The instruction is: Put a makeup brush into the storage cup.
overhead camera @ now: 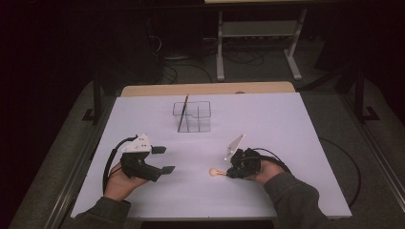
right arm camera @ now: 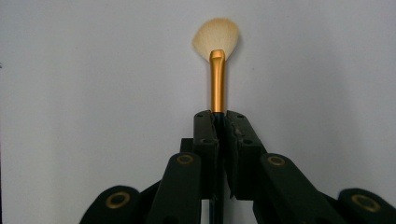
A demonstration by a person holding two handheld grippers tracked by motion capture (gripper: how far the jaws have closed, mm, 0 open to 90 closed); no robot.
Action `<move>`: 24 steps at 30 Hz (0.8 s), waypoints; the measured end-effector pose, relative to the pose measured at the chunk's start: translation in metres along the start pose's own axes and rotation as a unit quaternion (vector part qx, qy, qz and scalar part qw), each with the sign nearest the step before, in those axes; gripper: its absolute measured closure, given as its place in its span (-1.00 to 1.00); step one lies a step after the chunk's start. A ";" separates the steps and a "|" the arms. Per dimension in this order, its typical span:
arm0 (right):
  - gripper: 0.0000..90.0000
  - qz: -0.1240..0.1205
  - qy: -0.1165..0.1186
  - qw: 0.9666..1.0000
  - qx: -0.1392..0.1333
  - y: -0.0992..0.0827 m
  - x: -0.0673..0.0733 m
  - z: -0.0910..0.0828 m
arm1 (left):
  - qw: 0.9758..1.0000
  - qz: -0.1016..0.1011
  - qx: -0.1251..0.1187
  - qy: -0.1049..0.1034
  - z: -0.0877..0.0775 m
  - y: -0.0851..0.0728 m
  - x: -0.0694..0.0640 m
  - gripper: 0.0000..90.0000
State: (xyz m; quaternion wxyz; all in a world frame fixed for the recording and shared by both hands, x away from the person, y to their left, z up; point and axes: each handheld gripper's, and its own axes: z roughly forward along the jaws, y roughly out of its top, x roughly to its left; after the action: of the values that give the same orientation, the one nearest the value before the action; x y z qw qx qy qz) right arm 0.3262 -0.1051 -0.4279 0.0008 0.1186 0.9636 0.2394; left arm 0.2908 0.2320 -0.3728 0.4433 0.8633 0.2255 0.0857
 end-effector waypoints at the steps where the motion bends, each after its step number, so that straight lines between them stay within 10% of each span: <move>1: 0.84 -0.001 0.000 1.000 -0.001 0.000 0.000 0.000 | 1.000 0.000 -0.001 0.000 0.000 0.000 0.000 -0.47; 24: 0.84 0.013 0.003 0.999 -0.048 -0.006 0.000 -0.015 | 1.000 -0.001 -0.007 -0.006 0.000 0.002 -0.001 -0.47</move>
State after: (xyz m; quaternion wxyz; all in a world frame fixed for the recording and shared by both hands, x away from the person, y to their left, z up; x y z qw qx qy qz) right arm 0.3242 -0.1172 -0.4175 0.0010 0.1301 0.9493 0.2861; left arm 0.2907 0.2304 -0.3708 0.4510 0.8603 0.2228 0.0820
